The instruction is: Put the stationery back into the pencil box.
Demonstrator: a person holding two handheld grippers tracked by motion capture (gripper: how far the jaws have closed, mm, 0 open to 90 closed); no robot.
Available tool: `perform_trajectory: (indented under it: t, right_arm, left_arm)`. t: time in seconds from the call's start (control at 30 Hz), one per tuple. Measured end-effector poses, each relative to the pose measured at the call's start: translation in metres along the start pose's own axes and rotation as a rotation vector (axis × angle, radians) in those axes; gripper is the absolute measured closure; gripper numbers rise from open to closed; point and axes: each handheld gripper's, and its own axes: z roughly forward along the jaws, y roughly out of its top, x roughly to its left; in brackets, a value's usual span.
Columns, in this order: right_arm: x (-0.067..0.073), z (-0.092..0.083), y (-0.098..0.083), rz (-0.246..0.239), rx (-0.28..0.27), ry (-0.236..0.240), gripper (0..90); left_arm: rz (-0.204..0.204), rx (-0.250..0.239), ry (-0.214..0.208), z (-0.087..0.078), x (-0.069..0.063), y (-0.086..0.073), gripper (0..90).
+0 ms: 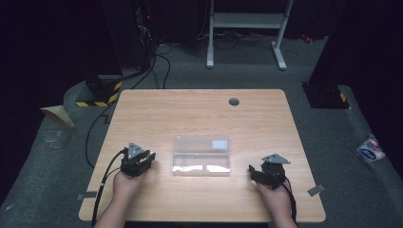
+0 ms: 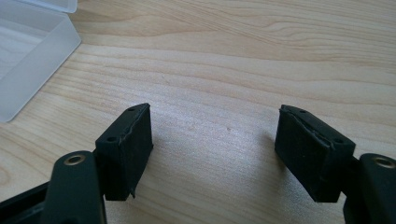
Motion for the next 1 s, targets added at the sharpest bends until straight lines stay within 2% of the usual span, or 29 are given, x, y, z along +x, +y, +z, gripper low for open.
perform_trajectory:
  t: [0.07,0.2,0.37,0.8,1.0]
  right_arm:
    - [0.0,0.0,0.0,0.0,0.0,0.0,27.0]
    - [0.0,0.0,0.0,0.003,0.001,0.0,27.1]
    - [0.0,0.0,0.0,0.004,0.001,-0.001,27.1]
    - [0.0,0.0,0.0,0.001,0.0,-0.001,27.1]
    - [0.0,0.0,0.0,0.001,0.0,-0.001,27.1]
  left_arm:
    - [0.013,0.006,-0.007,-0.004,-0.007,-0.001,68.0]
    - [0.01,-0.023,-0.041,-0.012,-0.021,0.001,68.0]
    - [0.021,-0.038,-0.055,-0.015,-0.029,0.004,68.1]
    - [0.012,-0.061,-0.082,-0.011,-0.05,0.012,68.1]
    - [0.005,-0.057,-0.086,-0.006,-0.061,0.016,68.1]
